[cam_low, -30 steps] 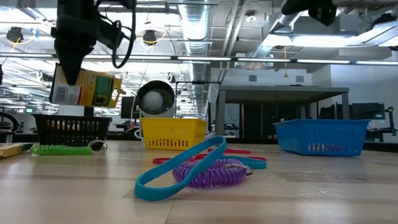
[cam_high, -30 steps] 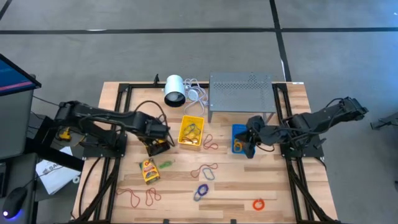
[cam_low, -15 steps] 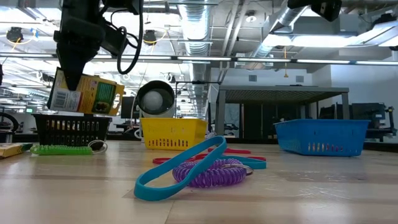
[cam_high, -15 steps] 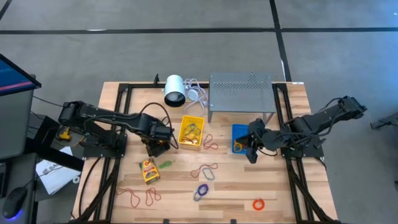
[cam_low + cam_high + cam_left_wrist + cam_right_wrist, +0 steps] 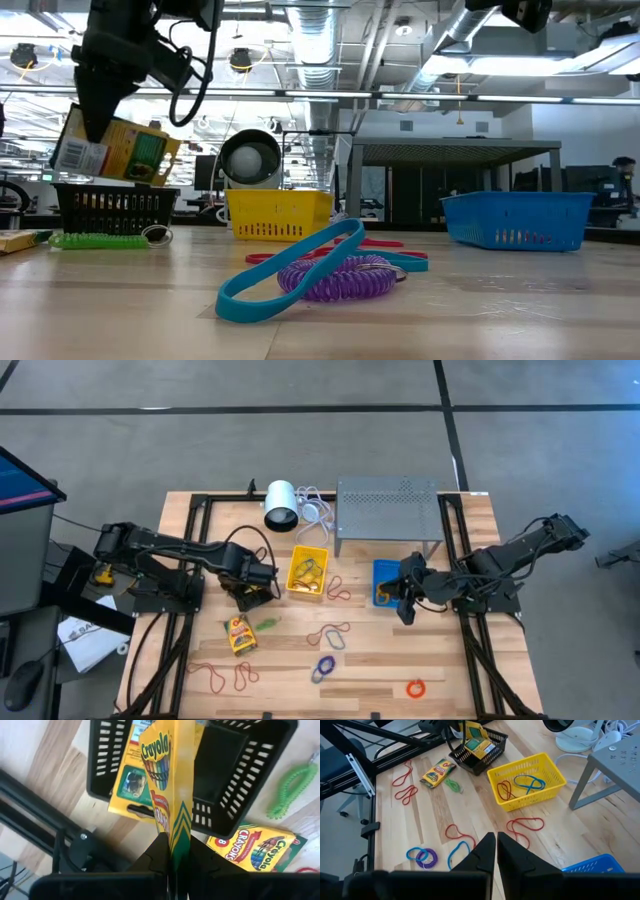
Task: Pick & Place Office Desk Supplies
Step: Put the right crayon box into the black basket
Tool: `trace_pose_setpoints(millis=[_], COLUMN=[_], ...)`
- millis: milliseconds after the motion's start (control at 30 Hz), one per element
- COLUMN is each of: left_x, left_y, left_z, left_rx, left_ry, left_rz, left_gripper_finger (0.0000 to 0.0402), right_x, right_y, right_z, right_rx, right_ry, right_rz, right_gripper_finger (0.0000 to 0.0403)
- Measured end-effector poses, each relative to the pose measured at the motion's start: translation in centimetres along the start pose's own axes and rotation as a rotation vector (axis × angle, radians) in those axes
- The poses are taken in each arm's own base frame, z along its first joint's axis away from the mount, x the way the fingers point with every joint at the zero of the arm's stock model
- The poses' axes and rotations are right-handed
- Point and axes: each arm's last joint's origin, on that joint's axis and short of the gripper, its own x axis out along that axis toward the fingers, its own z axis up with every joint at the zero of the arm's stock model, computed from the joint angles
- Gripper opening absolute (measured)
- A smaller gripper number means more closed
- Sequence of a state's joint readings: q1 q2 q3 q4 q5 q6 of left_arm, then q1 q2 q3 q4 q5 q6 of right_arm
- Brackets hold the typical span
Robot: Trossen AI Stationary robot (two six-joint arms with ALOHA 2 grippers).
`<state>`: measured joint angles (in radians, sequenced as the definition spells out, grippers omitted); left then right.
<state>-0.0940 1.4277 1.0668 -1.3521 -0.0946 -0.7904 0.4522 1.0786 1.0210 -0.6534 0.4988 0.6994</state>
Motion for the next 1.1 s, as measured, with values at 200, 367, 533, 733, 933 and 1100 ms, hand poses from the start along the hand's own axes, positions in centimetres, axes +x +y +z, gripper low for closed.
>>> trace_pose_setpoints(millis=[200,367,533,733,933,1100], left_x=[0.0,-0.01,-0.01,-0.02,-0.03,-0.03], left_y=[-0.21,-0.22,-0.29,-0.56,-0.56,-0.57], left_z=[0.22,0.23,0.25,0.57,0.55,0.54], left_rx=[-0.003,-0.006,-0.009,-0.015,-0.014,-0.012], left_ry=[-0.025,-0.024,-0.02,-0.027,-0.025,-0.021], left_rz=[-0.019,-0.022,-0.037,-0.089,-0.091,-0.095], left_gripper_finger=[0.003,0.0045,0.0051,0.0051,0.0063,0.0074], right_x=[0.0,0.0,0.0,-0.01,-0.01,0.0], right_y=[0.01,0.02,0.03,0.03,0.03,0.03], right_z=[0.01,0.02,0.01,0.01,0.02,0.0], right_rx=[0.001,0.006,0.009,0.009,0.009,0.009], right_ry=[-0.001,-0.001,0.0,0.0,0.001,0.001], right_rz=[0.001,0.003,0.004,0.005,0.005,0.005], right_gripper_finger=[0.0015,0.0015,0.0015,0.0015,0.0015,0.0015])
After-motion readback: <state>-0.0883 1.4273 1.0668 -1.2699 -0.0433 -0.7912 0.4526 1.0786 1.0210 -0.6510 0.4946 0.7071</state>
